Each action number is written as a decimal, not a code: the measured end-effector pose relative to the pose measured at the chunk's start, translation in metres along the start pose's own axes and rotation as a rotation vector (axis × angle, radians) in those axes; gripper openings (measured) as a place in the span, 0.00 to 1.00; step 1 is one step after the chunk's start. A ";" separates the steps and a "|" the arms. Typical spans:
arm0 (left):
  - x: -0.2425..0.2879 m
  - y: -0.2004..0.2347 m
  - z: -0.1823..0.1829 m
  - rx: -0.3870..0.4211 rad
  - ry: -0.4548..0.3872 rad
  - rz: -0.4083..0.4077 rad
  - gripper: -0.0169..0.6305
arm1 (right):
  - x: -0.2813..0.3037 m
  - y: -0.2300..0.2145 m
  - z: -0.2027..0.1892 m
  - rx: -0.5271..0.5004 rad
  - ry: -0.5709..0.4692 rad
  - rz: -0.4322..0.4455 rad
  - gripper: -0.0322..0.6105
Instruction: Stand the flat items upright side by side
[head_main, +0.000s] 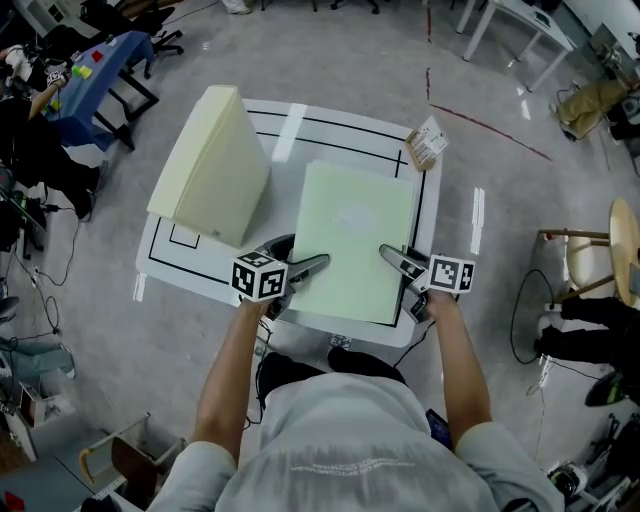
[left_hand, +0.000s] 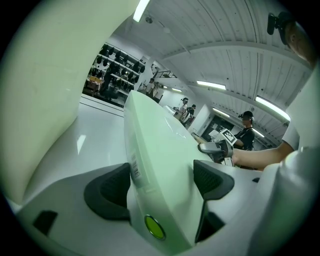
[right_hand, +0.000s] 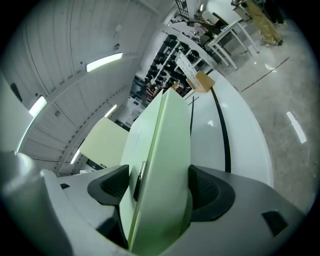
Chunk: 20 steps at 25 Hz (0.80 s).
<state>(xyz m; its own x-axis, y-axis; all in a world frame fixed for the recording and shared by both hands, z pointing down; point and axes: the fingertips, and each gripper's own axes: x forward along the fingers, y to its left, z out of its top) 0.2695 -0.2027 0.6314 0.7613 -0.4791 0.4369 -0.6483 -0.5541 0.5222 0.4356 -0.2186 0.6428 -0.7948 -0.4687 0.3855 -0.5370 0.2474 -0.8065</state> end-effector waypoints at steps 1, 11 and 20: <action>0.000 0.000 0.000 0.000 -0.001 0.000 0.65 | 0.001 0.001 0.000 0.007 0.005 0.005 0.63; -0.007 -0.004 0.004 0.016 -0.041 -0.028 0.65 | -0.006 0.026 0.005 0.094 -0.009 0.235 0.63; -0.006 -0.019 0.007 0.098 -0.089 -0.073 0.65 | 0.002 0.043 0.003 0.102 0.006 0.361 0.62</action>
<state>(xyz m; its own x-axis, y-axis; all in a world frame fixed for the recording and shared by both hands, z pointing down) 0.2773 -0.1944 0.6141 0.8053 -0.4912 0.3319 -0.5926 -0.6514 0.4738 0.4115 -0.2118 0.6077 -0.9298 -0.3614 0.0702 -0.1908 0.3100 -0.9314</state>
